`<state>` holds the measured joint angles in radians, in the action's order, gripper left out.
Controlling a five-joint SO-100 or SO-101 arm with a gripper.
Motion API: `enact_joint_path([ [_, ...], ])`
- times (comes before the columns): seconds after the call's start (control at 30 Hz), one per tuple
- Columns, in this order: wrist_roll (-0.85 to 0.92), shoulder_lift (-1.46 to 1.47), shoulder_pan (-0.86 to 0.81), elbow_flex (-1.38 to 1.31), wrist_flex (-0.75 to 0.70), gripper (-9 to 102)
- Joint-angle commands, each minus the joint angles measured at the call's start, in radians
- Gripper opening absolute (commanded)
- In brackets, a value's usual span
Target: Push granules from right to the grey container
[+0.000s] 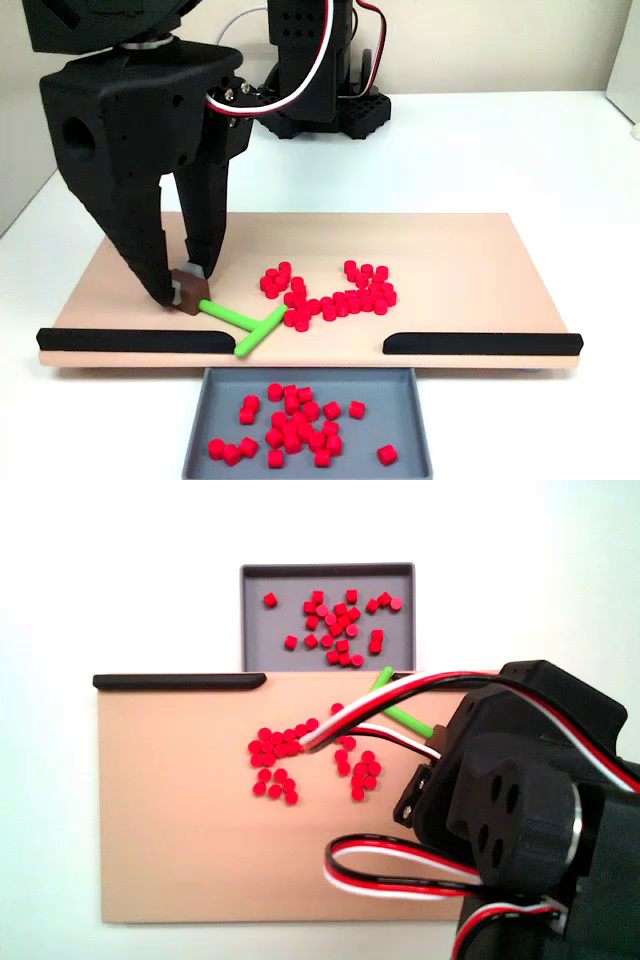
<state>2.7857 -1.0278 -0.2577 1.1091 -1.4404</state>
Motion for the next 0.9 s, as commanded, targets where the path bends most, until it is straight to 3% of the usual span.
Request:
enact_joint_path([
  [0.0,-0.054,-0.034,0.017,-0.012,-0.002,0],
  [0.5,-0.339,-0.028,0.086,-0.020,0.008,0],
  [0.87,-0.805,-0.051,0.160,-0.028,0.008,0],
])
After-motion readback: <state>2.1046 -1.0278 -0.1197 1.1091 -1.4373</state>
